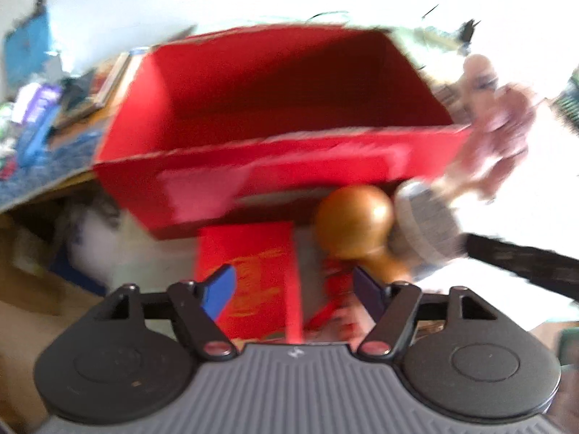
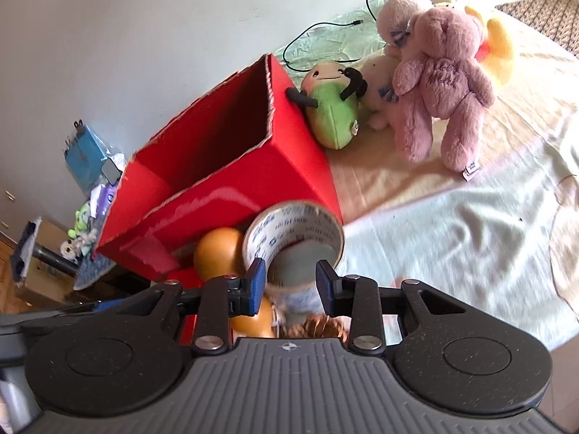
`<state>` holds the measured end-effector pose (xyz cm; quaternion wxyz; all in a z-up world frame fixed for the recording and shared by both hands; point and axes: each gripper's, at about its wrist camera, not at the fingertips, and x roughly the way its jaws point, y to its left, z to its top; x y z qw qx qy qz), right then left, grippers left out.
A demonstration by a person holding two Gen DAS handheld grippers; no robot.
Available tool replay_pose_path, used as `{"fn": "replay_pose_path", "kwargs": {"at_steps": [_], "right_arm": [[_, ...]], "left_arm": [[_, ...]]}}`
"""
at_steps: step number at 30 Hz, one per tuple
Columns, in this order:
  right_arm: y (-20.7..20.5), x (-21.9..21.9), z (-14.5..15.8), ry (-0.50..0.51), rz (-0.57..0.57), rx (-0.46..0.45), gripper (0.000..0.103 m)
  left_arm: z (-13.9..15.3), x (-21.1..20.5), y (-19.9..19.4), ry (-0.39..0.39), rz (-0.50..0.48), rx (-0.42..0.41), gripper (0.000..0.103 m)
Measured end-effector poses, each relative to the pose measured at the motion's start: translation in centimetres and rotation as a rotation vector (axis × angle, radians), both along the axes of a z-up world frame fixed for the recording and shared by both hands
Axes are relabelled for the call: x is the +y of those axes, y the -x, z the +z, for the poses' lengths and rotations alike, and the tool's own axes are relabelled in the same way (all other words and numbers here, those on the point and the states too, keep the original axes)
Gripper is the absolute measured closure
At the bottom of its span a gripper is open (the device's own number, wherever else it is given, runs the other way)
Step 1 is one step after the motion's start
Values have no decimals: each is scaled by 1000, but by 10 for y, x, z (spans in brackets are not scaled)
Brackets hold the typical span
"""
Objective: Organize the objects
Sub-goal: 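Move the right gripper to the roll of printed packing tape, then close the right gripper on the tape roll's rim and lift it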
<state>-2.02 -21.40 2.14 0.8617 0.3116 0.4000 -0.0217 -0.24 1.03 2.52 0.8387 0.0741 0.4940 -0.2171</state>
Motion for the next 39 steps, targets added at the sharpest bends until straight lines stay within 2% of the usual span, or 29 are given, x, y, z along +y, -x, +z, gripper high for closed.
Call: {"fn": "replay_pose_path", "kwargs": {"at_steps": [4,7,10,14,17,20,21,23,26,28,35,39], "right_arm": [[-15,-17,-10,-9,42,37,70],[-23,-29,-16,-42,75,40,71],[-33,-34,-21,-56,124,48,74],[-46,-39,-25,-24,183,45,77],[-53,-46,-34,-63,195,77,78],[-57,-48,-39,-56,218,96,78],[-57,-49,-41,-56,229,103,79],[-57,-50,-43,-61,252,111,91],[-52,-55,-40,-45,263,102,90],[-47,-61,-34,-37,272,95,90],[-19,-94,1,17,252,43,90],[3,-119,25,78,200,-40,90]], "left_arm": [[19,-10,3,167,-33,25,39],[16,-28,1,200,-27,41,46],[4,-47,-4,171,-16,69,53],[-2,-57,-12,176,10,147,61],[-9,-66,-15,150,35,145,61],[-16,-71,-18,121,47,137,61],[-19,-73,-19,113,49,138,64],[-26,-78,-20,95,51,154,72],[-32,-84,-22,47,57,146,85],[-31,-83,-22,61,49,162,88],[1,-110,-8,102,-110,94,88],[29,-131,-4,162,-213,24,88]]}}
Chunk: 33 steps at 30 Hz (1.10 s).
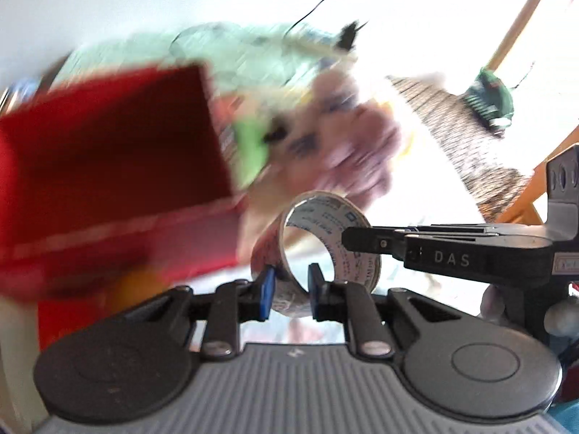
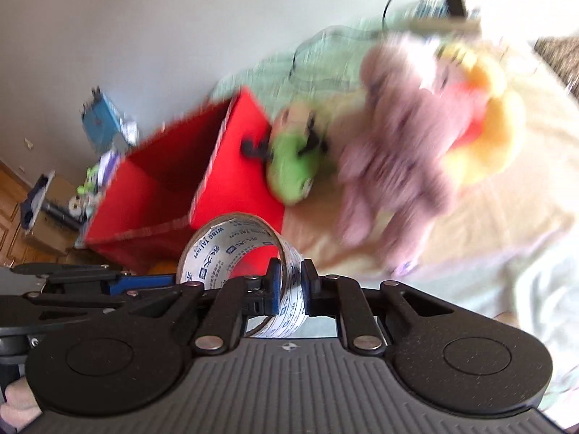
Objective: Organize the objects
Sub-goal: 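Close the right gripper on the tape roll's rim and lift it, then carry the tape roll with the right gripper over into the red box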
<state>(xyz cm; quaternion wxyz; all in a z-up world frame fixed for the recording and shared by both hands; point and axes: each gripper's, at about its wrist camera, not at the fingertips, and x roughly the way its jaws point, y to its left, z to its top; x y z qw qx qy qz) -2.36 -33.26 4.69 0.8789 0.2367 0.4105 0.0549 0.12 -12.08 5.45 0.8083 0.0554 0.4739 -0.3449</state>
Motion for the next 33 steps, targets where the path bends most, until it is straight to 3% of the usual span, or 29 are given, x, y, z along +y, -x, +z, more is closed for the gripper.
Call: {"fn": "replay_pose_path", "kwargs": {"at_steps": [4,8,14,24,33], "right_arm": [[-5,-12,34,31,-41,-125,89],[-32,-11,56,29,-28,-230,88],[-93,27,64,54,83,-242,88],[-184,100,22,223,225,-26,87],[-213,144,-4,463,280,107,88]], "left_arm": [[36,-11,-9,95,-28,-77,89],[61,-7,-27,118,4,-174,89],[76,34,-76,116,97,-191,89],[12,77,-165,25,164,3,90],[-30,66,-198,-49,125,141,90]]}}
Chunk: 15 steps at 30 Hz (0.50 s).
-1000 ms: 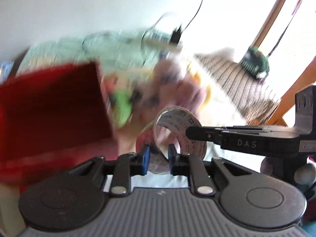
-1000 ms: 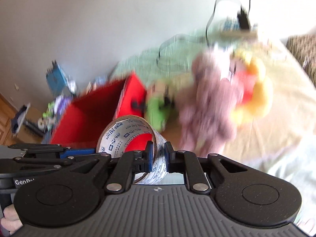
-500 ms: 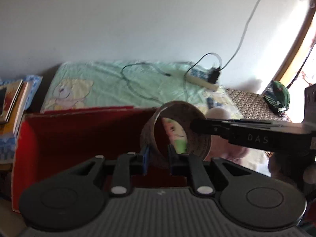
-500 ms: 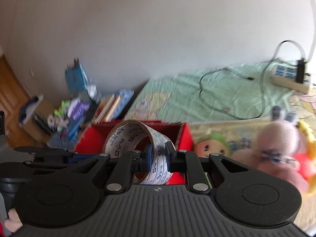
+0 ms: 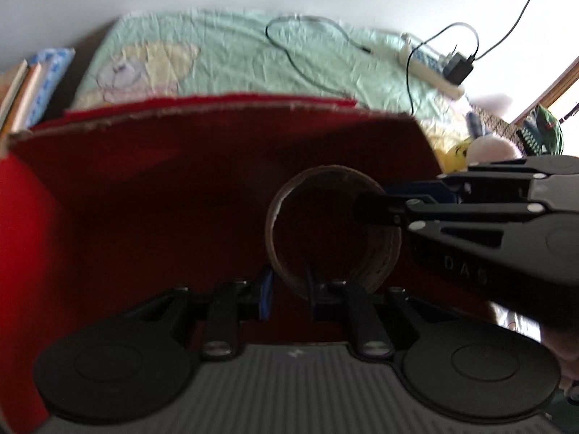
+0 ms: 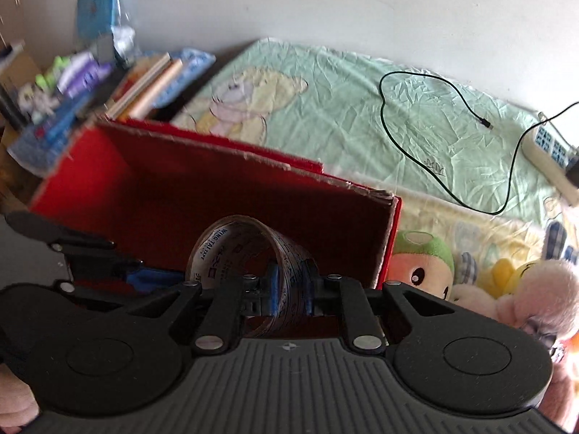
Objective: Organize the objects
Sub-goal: 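Carry the tape roll with the right gripper over into the red box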
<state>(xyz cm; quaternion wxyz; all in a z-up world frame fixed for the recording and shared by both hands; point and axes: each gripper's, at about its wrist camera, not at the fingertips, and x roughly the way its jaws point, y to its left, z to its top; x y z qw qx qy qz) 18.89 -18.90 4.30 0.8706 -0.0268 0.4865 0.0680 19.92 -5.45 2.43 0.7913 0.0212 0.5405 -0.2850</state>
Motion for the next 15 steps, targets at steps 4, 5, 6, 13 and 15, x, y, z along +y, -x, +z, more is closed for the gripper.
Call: {"fn": "replay_pose_path", "kwargs": {"at_steps": [4,5,6,13,15], "right_arm": [[-5,3,-2,36,-24,-5,89],[-5,2,-1,46,-38,-17,88],[-6,0,0,56,-52,-29,87],[1,-14,12,-29,-106,-51,83],[5,-19,15,-115,-120,-23,83]], "left_arm": [[-10,-4,-11,-2,-6,46,90],[-12,-6,-12,-1,-8,61,89],[-14,-7,-14,9,-7,63,90],[-6,-13,-7,-5,-45,5,90],[2,-3,-2,-1,-50,-50,90]]}}
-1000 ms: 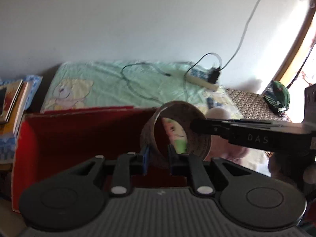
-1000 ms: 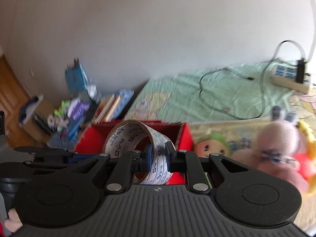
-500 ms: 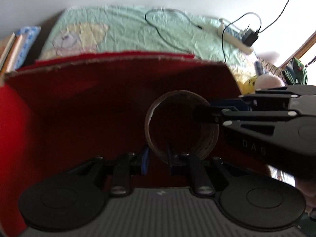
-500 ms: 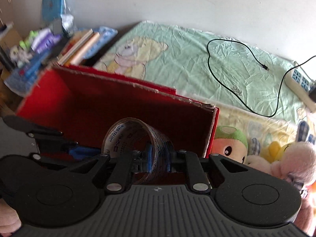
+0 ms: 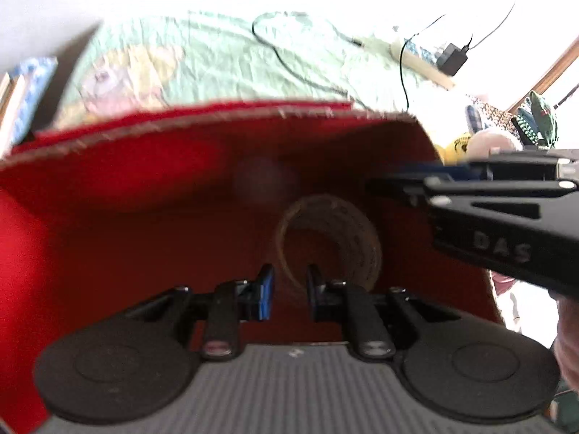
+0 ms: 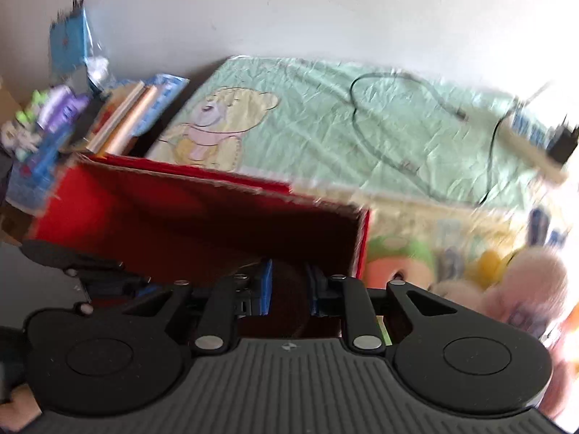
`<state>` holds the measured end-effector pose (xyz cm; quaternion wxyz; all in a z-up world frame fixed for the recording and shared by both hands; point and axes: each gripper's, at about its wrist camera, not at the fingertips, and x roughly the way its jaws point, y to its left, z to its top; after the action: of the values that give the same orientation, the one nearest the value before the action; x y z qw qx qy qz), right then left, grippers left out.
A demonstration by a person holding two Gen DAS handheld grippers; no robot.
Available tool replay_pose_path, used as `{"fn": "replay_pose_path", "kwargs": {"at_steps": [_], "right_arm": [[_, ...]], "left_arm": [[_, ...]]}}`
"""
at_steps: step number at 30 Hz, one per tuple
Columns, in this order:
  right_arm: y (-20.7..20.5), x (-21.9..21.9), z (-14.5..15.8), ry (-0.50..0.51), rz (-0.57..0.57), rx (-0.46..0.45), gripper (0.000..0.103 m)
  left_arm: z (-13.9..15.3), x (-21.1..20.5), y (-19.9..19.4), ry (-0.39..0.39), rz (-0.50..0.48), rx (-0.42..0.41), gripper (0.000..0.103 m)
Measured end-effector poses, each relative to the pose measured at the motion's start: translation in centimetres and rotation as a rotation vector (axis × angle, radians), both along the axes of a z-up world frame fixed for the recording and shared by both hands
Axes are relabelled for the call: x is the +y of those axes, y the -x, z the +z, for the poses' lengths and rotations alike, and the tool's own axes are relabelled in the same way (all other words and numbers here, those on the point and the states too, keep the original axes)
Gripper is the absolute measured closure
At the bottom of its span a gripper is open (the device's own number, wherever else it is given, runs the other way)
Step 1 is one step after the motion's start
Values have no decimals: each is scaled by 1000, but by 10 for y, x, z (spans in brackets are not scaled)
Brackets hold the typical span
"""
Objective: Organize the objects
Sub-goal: 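Carry the tape roll with the right gripper over into the red box, then lower the tape roll onto the box floor and open the right gripper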
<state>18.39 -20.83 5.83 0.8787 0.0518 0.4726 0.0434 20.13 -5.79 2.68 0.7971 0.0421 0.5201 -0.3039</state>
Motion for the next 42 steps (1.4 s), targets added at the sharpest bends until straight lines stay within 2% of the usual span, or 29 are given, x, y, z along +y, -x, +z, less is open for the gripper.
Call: {"fn": "replay_pose_path", "kwargs": {"at_steps": [4,6,9,12,15,20,24,28,32,36,42], "right_arm": [[8,1,-1,-149,3,61,82],[9,10,-7,-227,22,98,82],[9,28,-17,-279,44,138,82],[4,48,-28,-247,42,165,82],[-1,57,-41,-218,19,190,82],[-8,55,-49,-173,-32,193,84],[-8,47,-52,-107,-91,155,88],[-3,38,-55,-156,-156,158,87],[-3,36,-56,-113,-143,138,88],[-1,29,-55,-152,-162,120,88],[-5,17,-53,-159,-145,101,86]], "left_arm": [[17,29,5,25,10,-112,88],[16,39,2,-36,49,-161,87],[4,42,-10,-138,89,-162,87],[-4,43,-15,-186,101,-134,85],[-5,43,-14,-231,113,-150,83],[-12,47,-14,-237,116,-97,83],[-14,49,-14,-228,121,-75,77],[-14,48,-15,-225,130,-73,75],[-12,46,-13,-237,126,-88,73],[-11,45,-11,-252,143,-112,73],[-12,47,-15,-266,163,-96,71]]}}
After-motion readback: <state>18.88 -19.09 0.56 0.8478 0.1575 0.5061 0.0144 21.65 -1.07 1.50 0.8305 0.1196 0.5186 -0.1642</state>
